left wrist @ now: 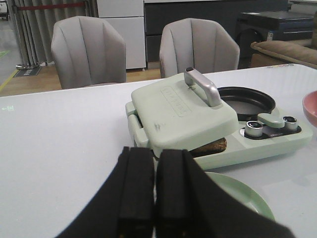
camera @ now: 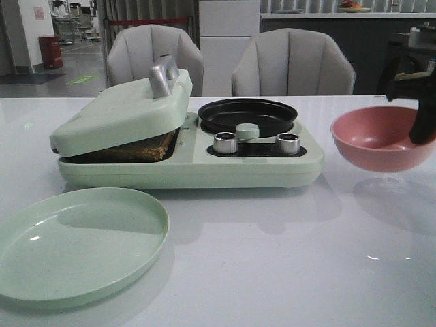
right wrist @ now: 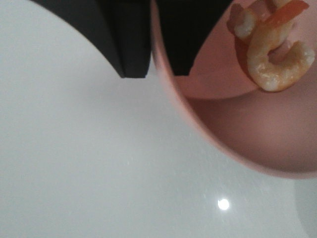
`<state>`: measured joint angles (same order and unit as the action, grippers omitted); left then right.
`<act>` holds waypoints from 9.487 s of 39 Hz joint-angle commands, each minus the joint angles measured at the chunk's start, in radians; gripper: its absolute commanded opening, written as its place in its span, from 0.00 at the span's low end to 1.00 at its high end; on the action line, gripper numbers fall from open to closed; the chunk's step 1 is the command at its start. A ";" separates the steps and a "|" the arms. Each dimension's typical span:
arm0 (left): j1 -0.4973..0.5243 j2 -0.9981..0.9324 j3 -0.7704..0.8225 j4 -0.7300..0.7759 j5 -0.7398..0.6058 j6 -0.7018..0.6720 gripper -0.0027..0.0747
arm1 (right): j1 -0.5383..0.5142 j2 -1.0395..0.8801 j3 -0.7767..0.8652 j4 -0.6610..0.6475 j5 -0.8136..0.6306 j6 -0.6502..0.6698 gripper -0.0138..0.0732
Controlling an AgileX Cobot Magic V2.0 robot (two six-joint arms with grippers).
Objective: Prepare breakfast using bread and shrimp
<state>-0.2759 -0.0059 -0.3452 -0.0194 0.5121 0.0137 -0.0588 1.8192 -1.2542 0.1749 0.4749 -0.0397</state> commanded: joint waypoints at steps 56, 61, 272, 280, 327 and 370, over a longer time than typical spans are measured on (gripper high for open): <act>-0.006 0.006 -0.026 -0.007 -0.072 -0.002 0.18 | 0.354 0.249 -0.102 -0.287 -1.526 -0.825 0.33; -0.006 0.006 -0.026 -0.007 -0.072 -0.002 0.18 | 0.354 0.249 -0.102 -0.214 -1.561 -0.850 0.33; -0.006 0.006 -0.026 -0.010 -0.072 -0.002 0.18 | 0.314 -1.785 1.029 0.116 -0.239 -0.234 0.32; -0.006 0.006 0.026 0.007 -0.119 -0.002 0.18 | 0.314 -1.785 1.029 0.116 -0.239 -0.234 0.32; 0.185 -0.017 0.371 0.056 -0.547 -0.131 0.18 | 0.314 -1.785 1.029 0.116 -0.238 -0.234 0.32; 0.185 -0.017 0.371 0.056 -0.547 -0.131 0.18 | 0.193 -1.786 1.054 -0.052 -0.296 -0.210 0.32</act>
<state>-0.0921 -0.0059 0.0058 0.0365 0.0457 -0.1078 0.1700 0.0225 -0.1927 0.1519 0.3024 -0.2561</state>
